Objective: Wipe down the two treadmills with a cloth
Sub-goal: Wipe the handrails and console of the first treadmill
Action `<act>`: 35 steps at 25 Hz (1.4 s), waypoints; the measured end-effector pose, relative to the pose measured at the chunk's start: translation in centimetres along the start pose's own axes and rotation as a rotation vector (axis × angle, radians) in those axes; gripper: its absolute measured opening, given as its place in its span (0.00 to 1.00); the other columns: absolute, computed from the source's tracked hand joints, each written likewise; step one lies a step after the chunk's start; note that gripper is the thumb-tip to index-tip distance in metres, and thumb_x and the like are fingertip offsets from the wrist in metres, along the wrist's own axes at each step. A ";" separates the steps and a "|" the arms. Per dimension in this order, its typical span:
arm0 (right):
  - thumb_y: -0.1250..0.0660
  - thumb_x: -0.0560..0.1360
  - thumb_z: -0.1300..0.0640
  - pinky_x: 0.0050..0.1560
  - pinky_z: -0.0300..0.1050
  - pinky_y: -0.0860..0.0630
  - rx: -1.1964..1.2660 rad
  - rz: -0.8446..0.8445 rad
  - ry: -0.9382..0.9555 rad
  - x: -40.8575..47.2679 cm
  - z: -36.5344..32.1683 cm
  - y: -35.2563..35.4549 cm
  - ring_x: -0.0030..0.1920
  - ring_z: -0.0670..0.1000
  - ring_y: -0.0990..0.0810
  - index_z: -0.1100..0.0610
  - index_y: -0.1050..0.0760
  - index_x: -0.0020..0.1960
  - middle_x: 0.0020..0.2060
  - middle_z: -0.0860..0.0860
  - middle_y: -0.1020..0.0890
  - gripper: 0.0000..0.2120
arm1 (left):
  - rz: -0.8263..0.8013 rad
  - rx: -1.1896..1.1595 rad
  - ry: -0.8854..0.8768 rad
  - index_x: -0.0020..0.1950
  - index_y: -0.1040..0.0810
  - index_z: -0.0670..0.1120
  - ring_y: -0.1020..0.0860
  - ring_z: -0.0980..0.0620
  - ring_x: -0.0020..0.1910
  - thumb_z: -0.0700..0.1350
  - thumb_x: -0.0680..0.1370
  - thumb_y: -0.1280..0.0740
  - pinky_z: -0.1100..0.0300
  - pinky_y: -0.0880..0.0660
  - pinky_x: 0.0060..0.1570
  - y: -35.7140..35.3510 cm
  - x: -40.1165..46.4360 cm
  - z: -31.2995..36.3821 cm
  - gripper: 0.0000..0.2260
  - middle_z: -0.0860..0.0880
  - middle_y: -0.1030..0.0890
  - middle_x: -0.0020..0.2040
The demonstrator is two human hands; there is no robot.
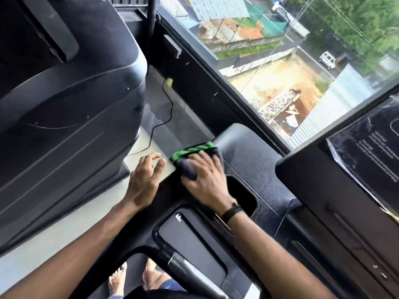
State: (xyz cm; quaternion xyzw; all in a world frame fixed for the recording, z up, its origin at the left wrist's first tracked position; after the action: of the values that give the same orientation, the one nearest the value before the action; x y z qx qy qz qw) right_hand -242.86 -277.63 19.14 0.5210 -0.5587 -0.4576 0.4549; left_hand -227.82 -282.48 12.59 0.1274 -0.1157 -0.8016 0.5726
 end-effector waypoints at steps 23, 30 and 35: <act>0.41 0.69 0.42 0.70 0.61 0.42 -0.224 -0.175 -0.608 10.9 17.6 0.1 0.67 0.59 0.32 0.52 0.20 0.57 0.61 0.54 0.22 0.23 | -0.083 0.298 -0.065 0.75 0.39 0.46 0.27 0.46 0.66 0.67 0.78 0.58 0.44 0.41 0.71 -2.9 -1.4 2.3 0.35 0.47 0.31 0.71; 0.38 0.72 0.41 0.72 0.44 0.43 0.086 -0.236 0.112 1.3 -3.2 -2.2 0.65 0.47 0.26 0.44 0.20 0.60 0.59 0.43 0.17 0.20 | -0.069 0.250 -0.090 0.75 0.39 0.46 0.29 0.49 0.67 0.66 0.79 0.56 0.43 0.42 0.72 -2.7 -1.2 2.8 0.33 0.48 0.31 0.71; 0.42 0.67 0.38 0.71 0.44 0.44 0.049 -0.116 0.038 3.6 2.1 -0.4 0.65 0.47 0.27 0.47 0.19 0.58 0.58 0.42 0.18 0.26 | -0.086 0.266 -0.093 0.74 0.38 0.47 0.27 0.48 0.65 0.66 0.79 0.56 0.43 0.42 0.70 -2.8 -1.2 2.4 0.32 0.48 0.31 0.71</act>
State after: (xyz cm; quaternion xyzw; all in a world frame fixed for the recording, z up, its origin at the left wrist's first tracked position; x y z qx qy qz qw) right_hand -245.07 -281.20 18.55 0.5723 -0.5298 -0.4595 0.4251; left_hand -230.73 -280.31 14.04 0.1696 -0.2418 -0.8080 0.5098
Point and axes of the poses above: each hand's wrist, its own x-axis towards the middle knuckle, its own y-axis out of the back of the hand, z = x × y, the point moved 10 cm from there along x, towards the middle knuckle
